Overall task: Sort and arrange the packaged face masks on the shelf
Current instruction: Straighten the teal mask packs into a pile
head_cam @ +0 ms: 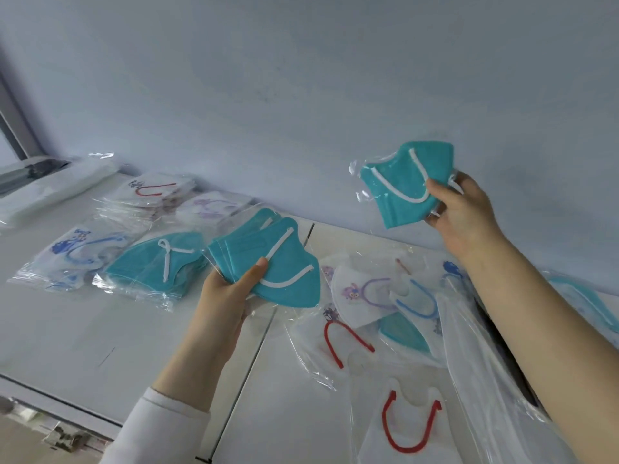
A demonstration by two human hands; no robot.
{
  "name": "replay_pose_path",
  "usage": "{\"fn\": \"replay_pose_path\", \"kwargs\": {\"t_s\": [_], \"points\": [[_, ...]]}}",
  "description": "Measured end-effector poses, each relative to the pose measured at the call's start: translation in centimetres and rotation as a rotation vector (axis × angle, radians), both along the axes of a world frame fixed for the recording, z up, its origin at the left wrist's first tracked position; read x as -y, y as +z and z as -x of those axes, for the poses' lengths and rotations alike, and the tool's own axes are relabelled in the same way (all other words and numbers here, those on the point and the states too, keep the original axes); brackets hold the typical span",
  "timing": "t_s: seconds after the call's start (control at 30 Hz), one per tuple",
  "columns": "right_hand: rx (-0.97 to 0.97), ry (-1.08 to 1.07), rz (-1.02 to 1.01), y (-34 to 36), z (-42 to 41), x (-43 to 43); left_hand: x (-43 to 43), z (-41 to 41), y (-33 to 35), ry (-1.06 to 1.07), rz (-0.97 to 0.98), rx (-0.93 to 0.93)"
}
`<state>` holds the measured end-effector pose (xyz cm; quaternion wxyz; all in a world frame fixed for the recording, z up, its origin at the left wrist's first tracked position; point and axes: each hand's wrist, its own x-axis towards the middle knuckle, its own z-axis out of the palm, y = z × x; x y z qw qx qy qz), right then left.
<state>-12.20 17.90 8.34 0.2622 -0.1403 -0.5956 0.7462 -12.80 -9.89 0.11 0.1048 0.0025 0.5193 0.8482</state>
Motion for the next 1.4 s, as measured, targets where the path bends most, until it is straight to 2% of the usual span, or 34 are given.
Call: {"fn": "replay_pose_path", "kwargs": {"t_s": [0.1,0.2,0.33,0.47,0.53,0.67,0.8,0.9,1.03,1.17,1.3,1.4], "points": [[-0.007,0.178,0.220,0.1,-2.8,1.8,-0.9,-0.5,0.6,-0.032,0.004,-0.025],[0.125,0.236,0.257,-1.7,-4.8,3.7,-2.3,-1.5,1.4,-0.078,-0.034,-0.064],[0.239,0.064,0.115,-3.8,-6.7,5.1,-3.5,-2.7,1.9,-0.122,-0.039,-0.122],[0.217,0.007,0.002,-4.5,-8.1,5.4,-3.9,-3.8,2.2,-0.140,0.003,-0.171],[0.127,-0.032,0.072,-4.4,-8.8,4.8,-3.9,-4.1,2.2,-0.131,-0.008,-0.171],[-0.057,-0.049,0.341,-4.5,-9.6,5.0,-4.4,-5.0,2.0,-0.057,-0.017,-0.204],[0.135,-0.234,0.336,-6.1,-9.9,8.7,-6.0,-6.7,1.6,0.062,0.003,-0.254],[0.135,-0.299,0.340,-6.9,-10.4,11.3,-6.8,-7.6,1.6,0.102,0.012,-0.313],[0.136,-0.166,0.238,-7.7,-11.5,13.5,-6.6,-7.9,1.5,0.113,0.010,-0.338],[0.121,-0.241,0.024,-6.9,-13.5,10.5,-4.5,-6.8,1.3,0.067,0.061,-0.352],[0.111,0.127,-0.196,-6.3,-14.0,9.0,-2.6,-5.9,0.8,-0.199,0.127,-0.373],[0.117,0.186,-0.211,-7.2,-13.0,10.6,-1.9,-6.6,0.8,-0.328,0.193,-0.425]]}}
